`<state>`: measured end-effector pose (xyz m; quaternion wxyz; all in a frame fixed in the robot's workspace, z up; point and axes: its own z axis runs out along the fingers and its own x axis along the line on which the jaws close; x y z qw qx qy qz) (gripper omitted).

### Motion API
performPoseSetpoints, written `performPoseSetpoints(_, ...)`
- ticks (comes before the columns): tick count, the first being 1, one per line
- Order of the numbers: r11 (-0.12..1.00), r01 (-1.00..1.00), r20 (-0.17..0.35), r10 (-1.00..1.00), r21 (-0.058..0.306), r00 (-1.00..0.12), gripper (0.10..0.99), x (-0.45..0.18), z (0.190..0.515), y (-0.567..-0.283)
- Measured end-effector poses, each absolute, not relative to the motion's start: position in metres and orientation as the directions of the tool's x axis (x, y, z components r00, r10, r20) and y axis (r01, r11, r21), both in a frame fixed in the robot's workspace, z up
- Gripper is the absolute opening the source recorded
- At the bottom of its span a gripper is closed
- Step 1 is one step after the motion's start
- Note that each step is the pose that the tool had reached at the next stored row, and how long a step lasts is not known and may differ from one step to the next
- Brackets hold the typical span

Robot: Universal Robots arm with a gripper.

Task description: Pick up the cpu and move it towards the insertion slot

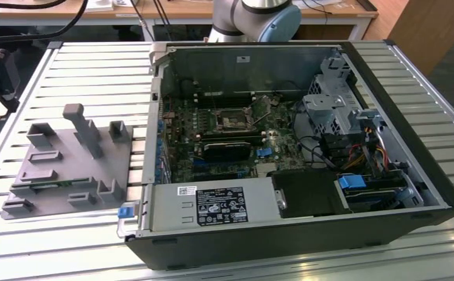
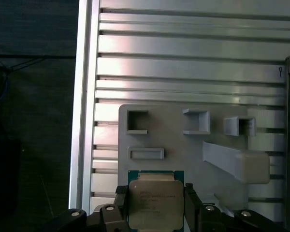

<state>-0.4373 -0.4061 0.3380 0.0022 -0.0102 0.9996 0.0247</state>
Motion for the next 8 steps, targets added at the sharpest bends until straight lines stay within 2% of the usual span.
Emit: performPoseSetpoints(8, 0.999, -0.021, -0.005, -0.020, 0.049, -1.000, 0.541, -0.437, 0.350, -0.406)
